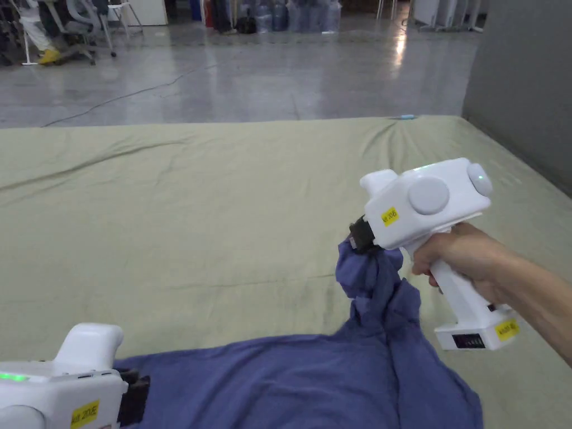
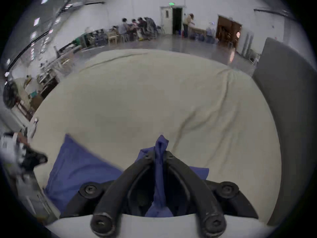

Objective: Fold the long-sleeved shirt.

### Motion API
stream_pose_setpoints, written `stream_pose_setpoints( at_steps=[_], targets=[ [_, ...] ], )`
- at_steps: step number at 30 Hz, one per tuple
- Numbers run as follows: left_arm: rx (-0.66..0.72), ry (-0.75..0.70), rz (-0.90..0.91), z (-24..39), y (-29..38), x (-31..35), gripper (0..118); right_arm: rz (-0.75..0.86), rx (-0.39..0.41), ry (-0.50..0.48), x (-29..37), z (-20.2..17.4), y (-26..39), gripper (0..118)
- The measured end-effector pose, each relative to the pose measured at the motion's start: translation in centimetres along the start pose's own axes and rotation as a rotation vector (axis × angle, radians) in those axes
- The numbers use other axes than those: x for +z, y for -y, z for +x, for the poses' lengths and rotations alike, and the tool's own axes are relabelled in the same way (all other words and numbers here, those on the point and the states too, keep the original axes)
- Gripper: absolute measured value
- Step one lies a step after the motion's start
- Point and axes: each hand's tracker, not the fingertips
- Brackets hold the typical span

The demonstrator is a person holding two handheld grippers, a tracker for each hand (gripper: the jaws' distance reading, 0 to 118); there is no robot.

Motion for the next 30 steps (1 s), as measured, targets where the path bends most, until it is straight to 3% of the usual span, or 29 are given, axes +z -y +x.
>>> stream_pose_setpoints(
  at_steps=[6, 10, 11, 12, 14, 15, 20, 22, 23, 24, 25, 27, 30],
  targets=[
    [-0.018, 0.049, 0.008, 2.4, 2.3, 4.3, 0, -0.073, 0.025, -0.043, 5.0, -3.4, 9.9, 3],
    [-0.034, 0.046, -0.008, 3.7, 3.6, 5.5, 0, -0.187, -0.045, -0.008, 2.1, -5.2, 16.1, 11],
    [-0.036, 0.053, -0.017, 4.0, 3.8, 5.7, 0, -0.202, -0.077, 0.011, 1.0, -5.1, 17.4, 15],
    [-0.037, 0.056, -0.022, 4.2, 4.1, 6.0, 0, -0.237, -0.093, 0.033, 0.2, -4.8, 18.4, 30],
    [-0.040, 0.057, -0.031, 4.5, 4.8, 6.6, 0, -0.253, -0.142, 0.012, 0.3, -4.7, 19.6, 74],
    [-0.039, 0.058, -0.036, 4.5, 4.9, 6.9, 0, -0.226, -0.159, 0.026, 1.5, -4.4, 19.8, 82],
    [-0.025, 0.051, -0.032, 4.4, 5.9, 8.7, 0, -0.012, -0.218, 0.044, 10.5, -2.9, 19.4, 82],
    [-0.010, 0.063, -0.018, 4.3, 6.4, 9.3, 0, 0.016, -0.228, 0.085, 13.4, -2.9, 20.0, 77],
    [-0.003, 0.075, -0.013, 4.4, 6.7, 9.6, 0, 0.011, -0.236, 0.085, 14.2, -2.6, 20.6, 63],
    [0.001, 0.084, -0.013, 4.4, 7.0, 9.6, 0, -0.007, -0.238, 0.085, 14.5, -2.2, 21.0, 23],
    [0.005, 0.086, -0.015, 4.4, 7.2, 9.5, 0, -0.026, -0.234, 0.080, 14.3, -2.4, 21.4, 0],
    [0.042, 0.083, -0.023, 4.0, 7.4, 8.7, 0, -0.078, -0.231, 0.125, 13.4, -1.8, 21.9, 0],
    [0.069, 0.066, -0.024, 2.8, 6.1, 7.4, 0, -0.080, -0.213, 0.113, 12.3, -1.5, 21.7, 0]
  ],
)
